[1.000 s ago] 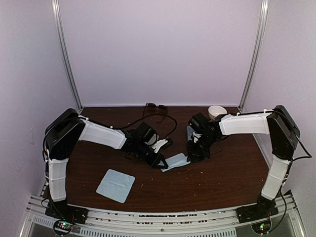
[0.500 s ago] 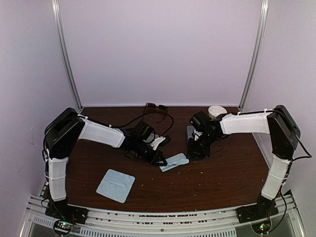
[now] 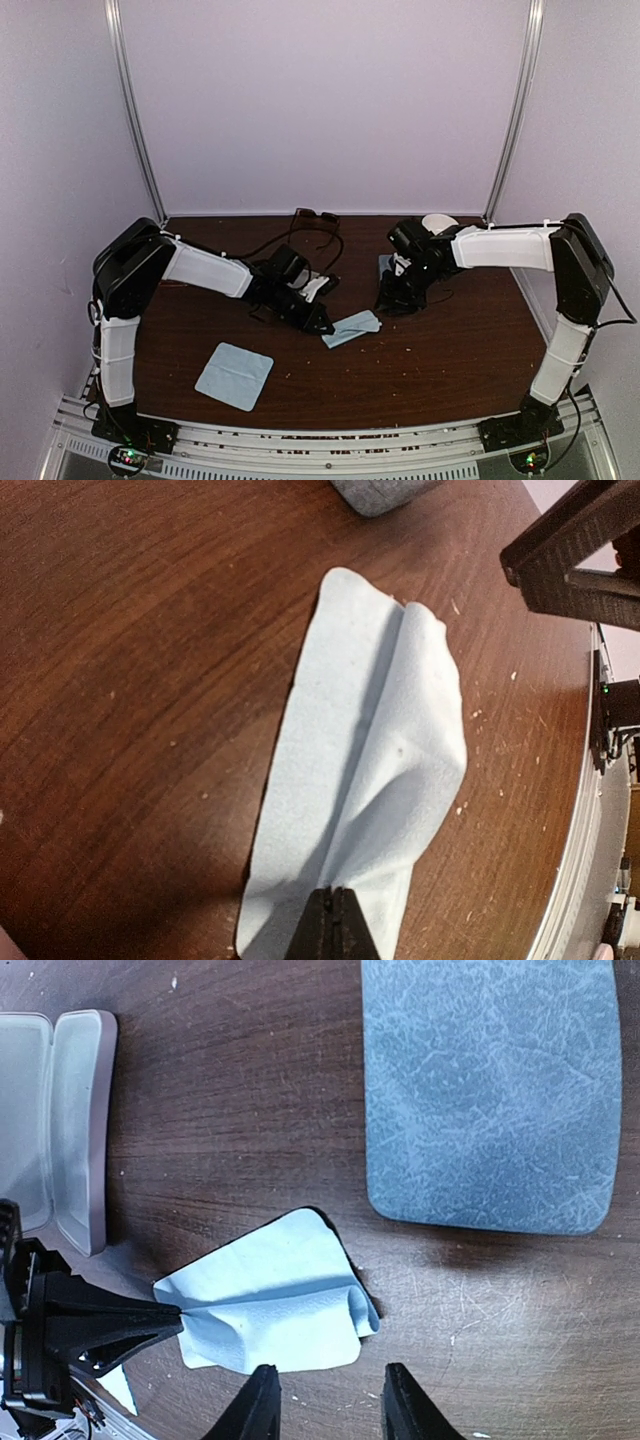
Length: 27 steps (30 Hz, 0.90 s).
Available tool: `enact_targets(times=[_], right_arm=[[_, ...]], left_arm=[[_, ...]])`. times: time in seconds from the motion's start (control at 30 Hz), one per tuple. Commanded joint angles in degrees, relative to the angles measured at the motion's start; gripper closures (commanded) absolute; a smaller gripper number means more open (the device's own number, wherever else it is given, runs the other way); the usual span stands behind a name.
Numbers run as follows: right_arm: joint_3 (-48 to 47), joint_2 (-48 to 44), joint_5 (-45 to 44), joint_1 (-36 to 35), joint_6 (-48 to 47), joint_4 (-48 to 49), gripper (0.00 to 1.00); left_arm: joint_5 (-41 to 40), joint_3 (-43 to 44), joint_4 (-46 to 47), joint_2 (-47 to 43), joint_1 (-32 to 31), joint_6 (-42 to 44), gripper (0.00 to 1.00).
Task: Organize the sunglasses
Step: Fold the glasses cleaning cloth at the center of the board.
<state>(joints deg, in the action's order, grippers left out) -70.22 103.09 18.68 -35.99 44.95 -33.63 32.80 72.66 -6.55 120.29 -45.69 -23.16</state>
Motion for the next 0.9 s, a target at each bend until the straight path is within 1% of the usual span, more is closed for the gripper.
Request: enact_targets(times=[0.0,0.17,0.47,0.63,0.87], right_arm=[[-0.2,-2.6,-2.3,0.3,-1.5,0.3,0.65],[1.0,-3.5,-1.9,0.3,-2.4,1.2,0.64],[4.3,-7.7,-0.4,0.2,-7.0,3.9,0.64],[5.1,-9.3,0.7,-0.2,-9.0,5.2,0.63],[5.4,-9.7,1.2,-1.1,-11.0,6.3,0.63]], left_arm=[[-1.3,1.4,0.1,0.9,0.7,-2.1,1.00],[-3.1,2.2,-1.6,0.5,0.7,-3.0,1.00],[-7.9,2.9,-4.1,-1.4,0.7,-4.8,0.89],[-9.6,2.8,-4.2,-3.3,0.6,-4.9,0.79],[-10.8,2.4,-3.7,-6.1,0.5,-3.9,0.61]])
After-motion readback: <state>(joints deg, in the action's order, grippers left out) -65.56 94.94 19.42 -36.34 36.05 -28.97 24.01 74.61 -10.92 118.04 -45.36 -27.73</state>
